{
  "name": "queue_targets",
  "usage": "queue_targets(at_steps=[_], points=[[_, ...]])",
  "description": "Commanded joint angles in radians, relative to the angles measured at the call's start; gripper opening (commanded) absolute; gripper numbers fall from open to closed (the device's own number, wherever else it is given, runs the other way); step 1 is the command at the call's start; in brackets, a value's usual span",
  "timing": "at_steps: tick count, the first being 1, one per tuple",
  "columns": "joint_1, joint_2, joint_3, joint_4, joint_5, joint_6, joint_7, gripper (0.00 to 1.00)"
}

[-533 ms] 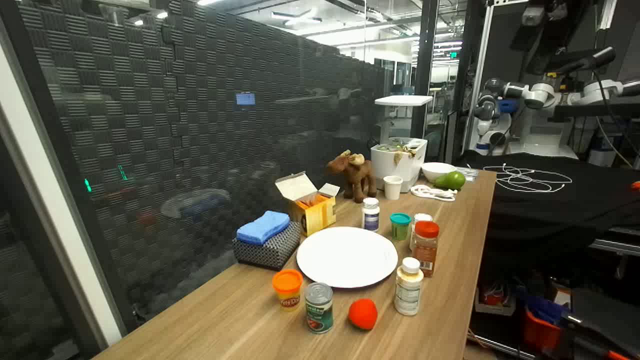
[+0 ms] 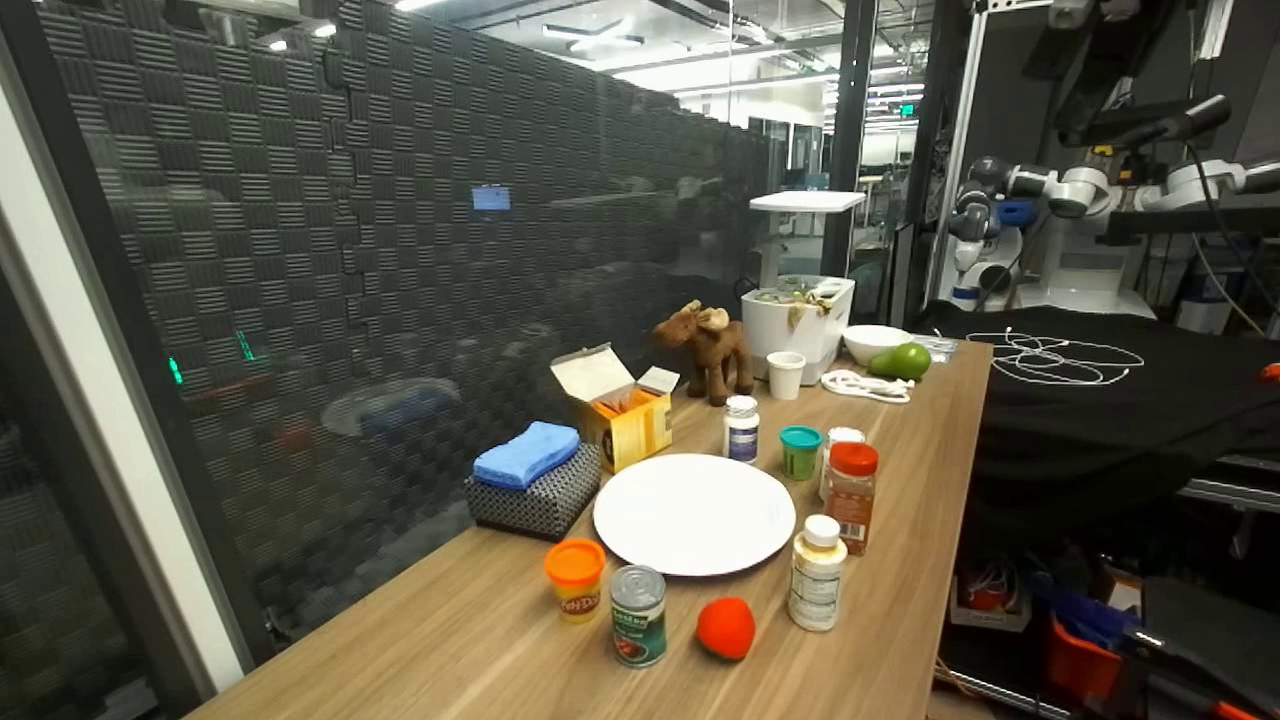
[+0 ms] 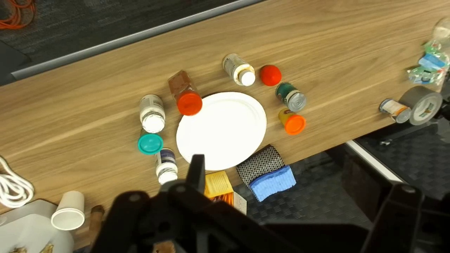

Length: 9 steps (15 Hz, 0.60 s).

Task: Pick up the objects from the countertop and put them on the white plate.

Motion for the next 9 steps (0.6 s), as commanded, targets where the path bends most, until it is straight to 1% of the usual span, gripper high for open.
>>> queue_targets(at_steps=[1, 4, 5, 7, 8, 9], points=[[-0.015, 0.078, 0.016, 0.047, 0.007, 0.014, -0.024, 1.00], [-0.010, 0.229, 0.017, 0.122, 0.005, 0.046, -0.024, 1.00], [-0.018, 0.280, 0.021, 0.142, -0.004, 0.070, -0.015, 1.00], [-0.013, 0.404, 0.012, 0.191, -0.004, 0.121, -0.019, 1.00], [0.011, 0.464, -0.008, 0.217, -0.010, 0.150, -0.014, 1.00], [0.011, 0.527, -0.008, 0.245, -0.007, 0.180, -0.010, 1.00]])
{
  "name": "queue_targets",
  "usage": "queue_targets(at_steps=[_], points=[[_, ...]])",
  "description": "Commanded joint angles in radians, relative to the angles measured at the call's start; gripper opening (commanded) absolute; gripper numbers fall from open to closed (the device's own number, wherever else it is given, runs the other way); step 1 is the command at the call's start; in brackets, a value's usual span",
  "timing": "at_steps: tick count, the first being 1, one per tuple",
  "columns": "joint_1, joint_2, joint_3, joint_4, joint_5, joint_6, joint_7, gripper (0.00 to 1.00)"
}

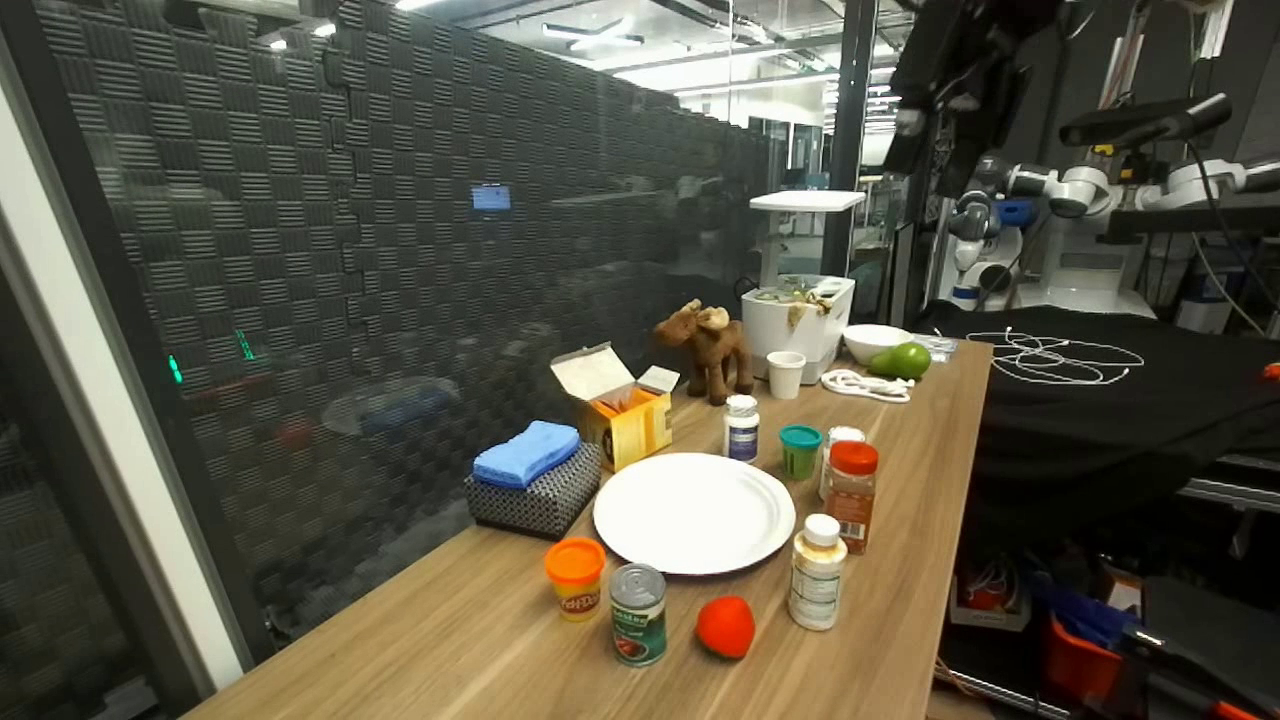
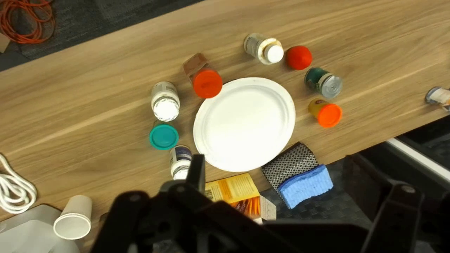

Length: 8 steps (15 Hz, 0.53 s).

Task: Pick up the objects from the countertop and put them on the white plate.

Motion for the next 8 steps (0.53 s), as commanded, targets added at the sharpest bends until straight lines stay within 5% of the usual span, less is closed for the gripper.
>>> queue_targets(at_steps=[1, 8], points=[[-0.019, 0.258, 0.014, 0.149, 0.009, 0.089, -0.010, 1.00], [-0.041, 0.586, 0.049, 0.275, -0.057, 0.278, 0.048, 1.00]])
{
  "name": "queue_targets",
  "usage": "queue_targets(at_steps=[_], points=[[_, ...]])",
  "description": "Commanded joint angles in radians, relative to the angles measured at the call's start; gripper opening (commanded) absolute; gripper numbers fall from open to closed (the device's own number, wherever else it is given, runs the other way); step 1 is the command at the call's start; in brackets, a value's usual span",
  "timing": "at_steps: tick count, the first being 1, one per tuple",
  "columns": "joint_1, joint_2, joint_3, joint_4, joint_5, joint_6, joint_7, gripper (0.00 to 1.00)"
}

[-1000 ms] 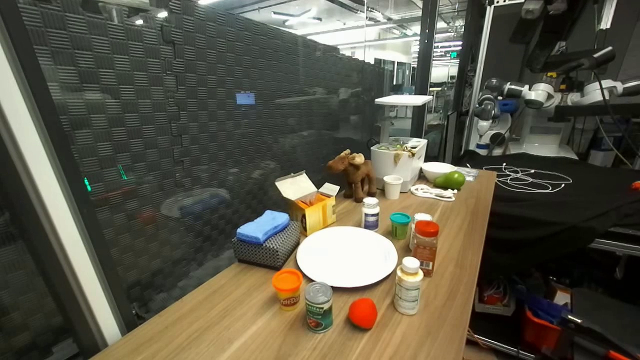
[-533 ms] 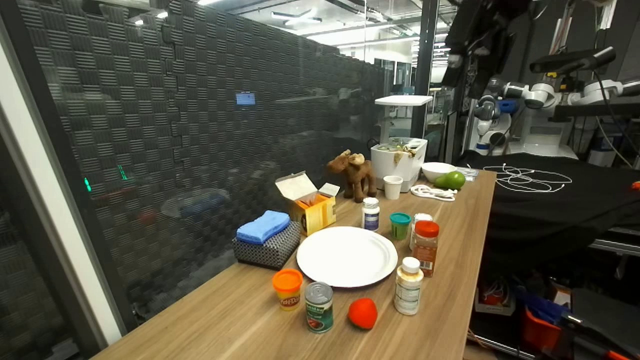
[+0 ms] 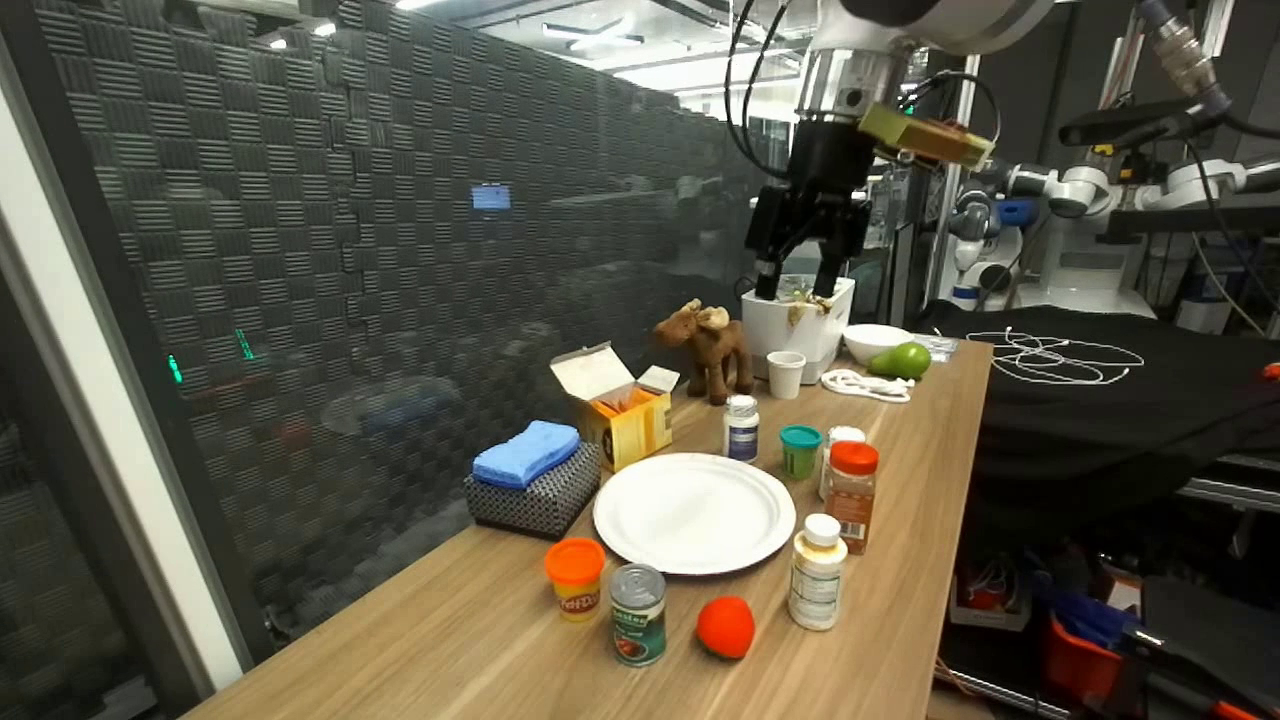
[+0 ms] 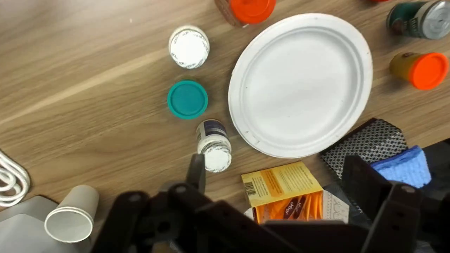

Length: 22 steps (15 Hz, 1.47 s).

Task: Pick up the objects from the countertop and put them on the white plate.

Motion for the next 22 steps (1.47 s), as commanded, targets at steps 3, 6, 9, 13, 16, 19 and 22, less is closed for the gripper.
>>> queue_targets(at_steps=[3, 6, 9, 13, 16, 19, 22], points=[[-0.013, 0.194, 0.042, 0.086, -0.086, 0.148, 0.070, 1.00], [-0.007, 0.266, 0.043, 0.102, -0.142, 0.202, 0.120, 1.00], [-0.003, 0.323, 0.035, 0.129, -0.190, 0.216, 0.159, 1.00], [0.001, 0.378, 0.029, 0.167, -0.223, 0.213, 0.182, 1.00], [-0.002, 0.410, 0.031, 0.197, -0.217, 0.206, 0.176, 1.00], [-0.009, 0.435, 0.035, 0.226, -0.201, 0.190, 0.166, 1.00], [-0.016, 0.447, 0.033, 0.240, -0.190, 0.164, 0.166, 1.00]])
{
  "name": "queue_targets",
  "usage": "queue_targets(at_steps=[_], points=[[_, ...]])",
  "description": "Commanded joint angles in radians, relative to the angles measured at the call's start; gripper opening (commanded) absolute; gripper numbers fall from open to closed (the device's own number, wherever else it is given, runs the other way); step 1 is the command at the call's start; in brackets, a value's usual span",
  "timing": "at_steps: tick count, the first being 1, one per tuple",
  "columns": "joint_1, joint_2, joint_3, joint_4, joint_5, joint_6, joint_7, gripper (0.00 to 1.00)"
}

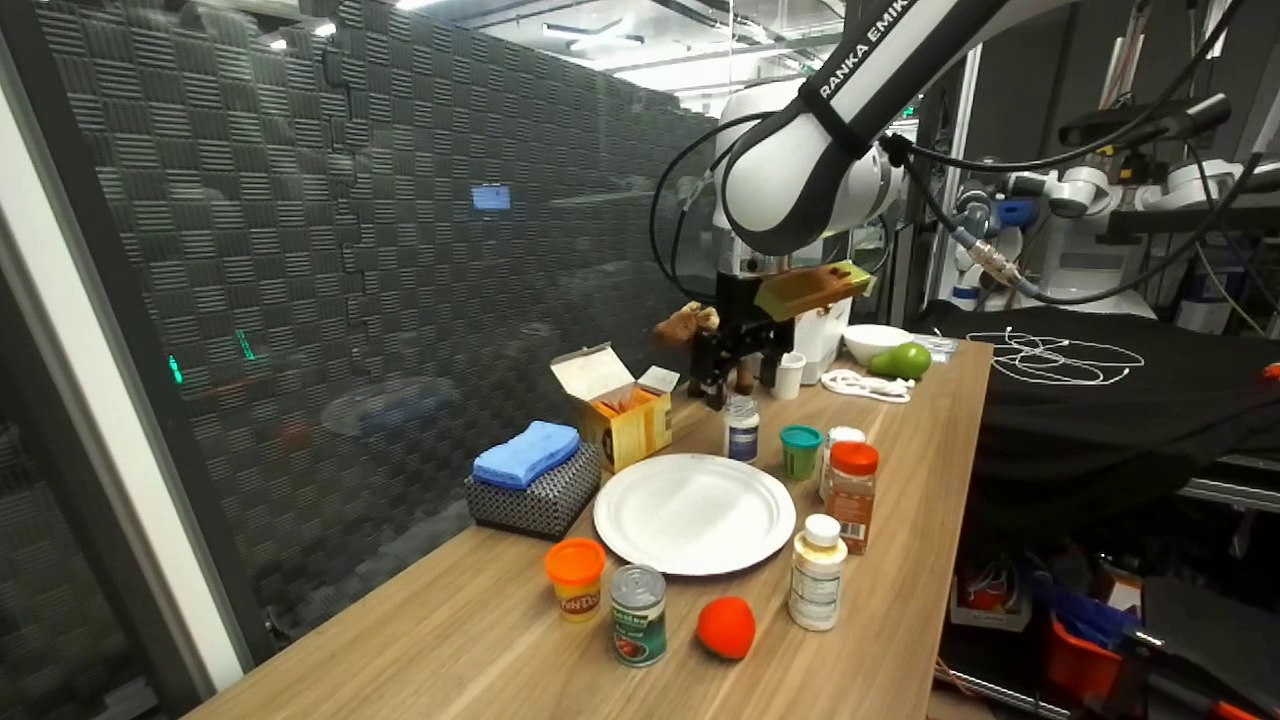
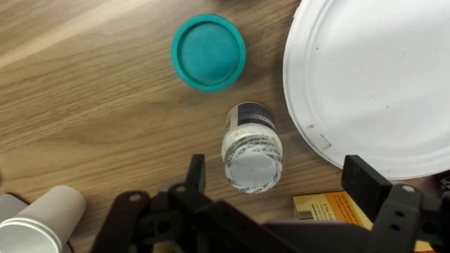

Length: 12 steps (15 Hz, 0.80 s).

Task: Pick up the objects from the countertop and put them on the white plate.

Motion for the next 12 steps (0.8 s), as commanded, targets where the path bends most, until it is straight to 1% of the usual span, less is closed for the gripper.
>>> queue_targets(at_steps=[1, 5, 7, 8, 10, 12], points=[[-0.016, 0.026, 0.002, 0.048, 0.018, -0.041, 0.006, 1.00], [-0.037, 0.045, 0.014, 0.064, 0.055, -0.057, -0.013, 1.00], [-0.049, 0.056, 0.027, 0.077, 0.089, -0.068, -0.033, 0.94], [-0.056, 0.063, 0.035, 0.086, 0.112, -0.075, -0.043, 0.86], [-0.061, 0.077, 0.044, 0.103, 0.137, -0.067, -0.054, 0.58], [-0.057, 0.089, 0.039, 0.119, 0.130, -0.062, -0.047, 0.43]])
